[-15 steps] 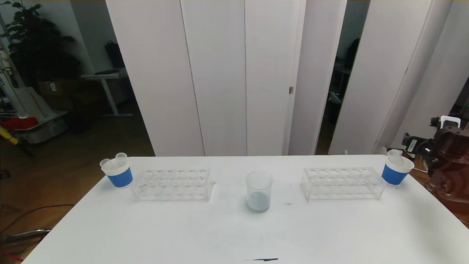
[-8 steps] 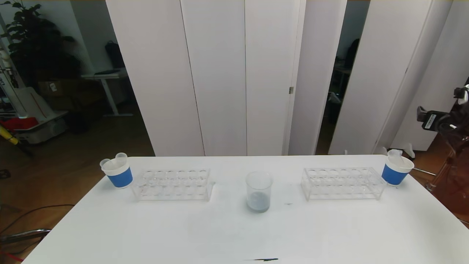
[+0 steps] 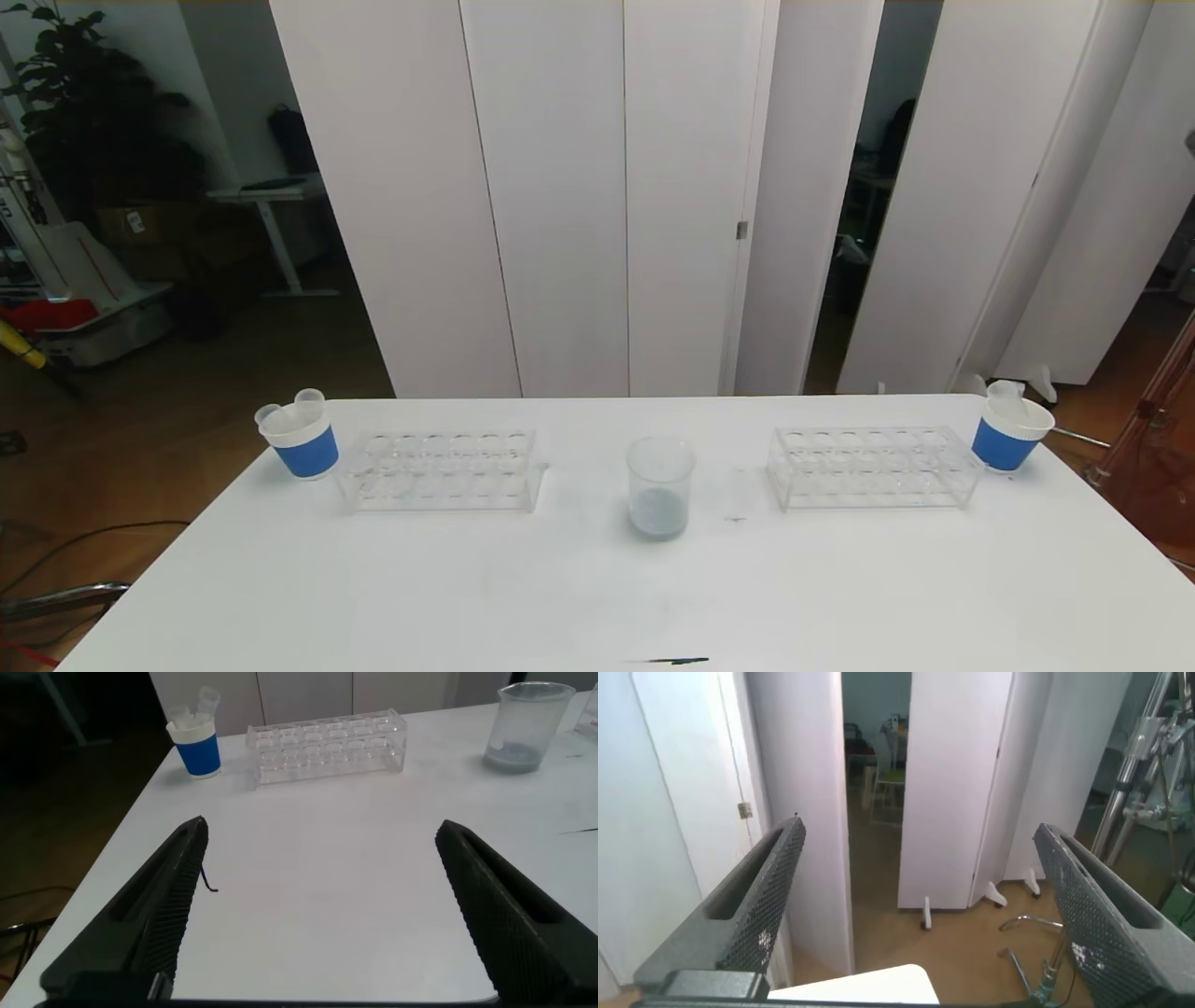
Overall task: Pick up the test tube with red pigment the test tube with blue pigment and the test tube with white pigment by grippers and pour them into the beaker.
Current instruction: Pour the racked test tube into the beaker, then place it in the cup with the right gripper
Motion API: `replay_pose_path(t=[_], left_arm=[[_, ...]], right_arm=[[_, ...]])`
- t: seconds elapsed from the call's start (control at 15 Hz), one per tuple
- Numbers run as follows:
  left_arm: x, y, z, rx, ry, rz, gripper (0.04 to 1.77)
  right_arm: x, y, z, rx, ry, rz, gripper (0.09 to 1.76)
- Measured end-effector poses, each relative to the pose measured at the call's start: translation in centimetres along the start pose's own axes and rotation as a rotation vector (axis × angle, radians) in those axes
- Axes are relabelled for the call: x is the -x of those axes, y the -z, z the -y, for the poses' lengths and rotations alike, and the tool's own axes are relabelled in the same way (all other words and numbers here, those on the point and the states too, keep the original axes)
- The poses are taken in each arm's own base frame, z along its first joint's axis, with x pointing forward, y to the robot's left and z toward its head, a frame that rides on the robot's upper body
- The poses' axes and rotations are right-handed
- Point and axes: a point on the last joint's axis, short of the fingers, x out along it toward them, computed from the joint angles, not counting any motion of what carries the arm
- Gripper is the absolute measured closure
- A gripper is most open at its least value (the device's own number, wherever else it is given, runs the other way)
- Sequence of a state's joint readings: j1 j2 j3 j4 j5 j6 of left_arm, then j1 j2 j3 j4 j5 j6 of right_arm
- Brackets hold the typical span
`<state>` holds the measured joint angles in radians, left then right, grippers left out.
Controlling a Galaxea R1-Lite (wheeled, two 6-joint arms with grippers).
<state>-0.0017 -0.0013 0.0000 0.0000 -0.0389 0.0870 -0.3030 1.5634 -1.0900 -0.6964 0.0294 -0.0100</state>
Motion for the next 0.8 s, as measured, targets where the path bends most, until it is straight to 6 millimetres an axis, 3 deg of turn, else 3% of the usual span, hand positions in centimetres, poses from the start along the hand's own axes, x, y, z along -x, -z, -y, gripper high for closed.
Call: replay_pose_path(t=[0.27,0.47,0.67,0.8], left_arm=[[0.0,0.0,0.0,0.0,0.0,0.0,0.07],[0.0,0.0,0.0,0.0,0.0,0.0,0.07],[0.0,0.0,0.0,0.0,0.0,0.0,0.07],[0.0,0.0,0.0,0.0,0.0,0.0,0.07]], right_arm=[[7.8,-5.8,-1.3,-0.029,-0.126,0.044,0.1],[15.6,-8.2,-2.1,-0.048,-0.225,0.087,0.1],[23.6,-7.9,-1.7,-0.065,-0.301,0.084,0.1],[27.9,-5.9,-1.1,-0.071,-0.324,0.069,0.1]])
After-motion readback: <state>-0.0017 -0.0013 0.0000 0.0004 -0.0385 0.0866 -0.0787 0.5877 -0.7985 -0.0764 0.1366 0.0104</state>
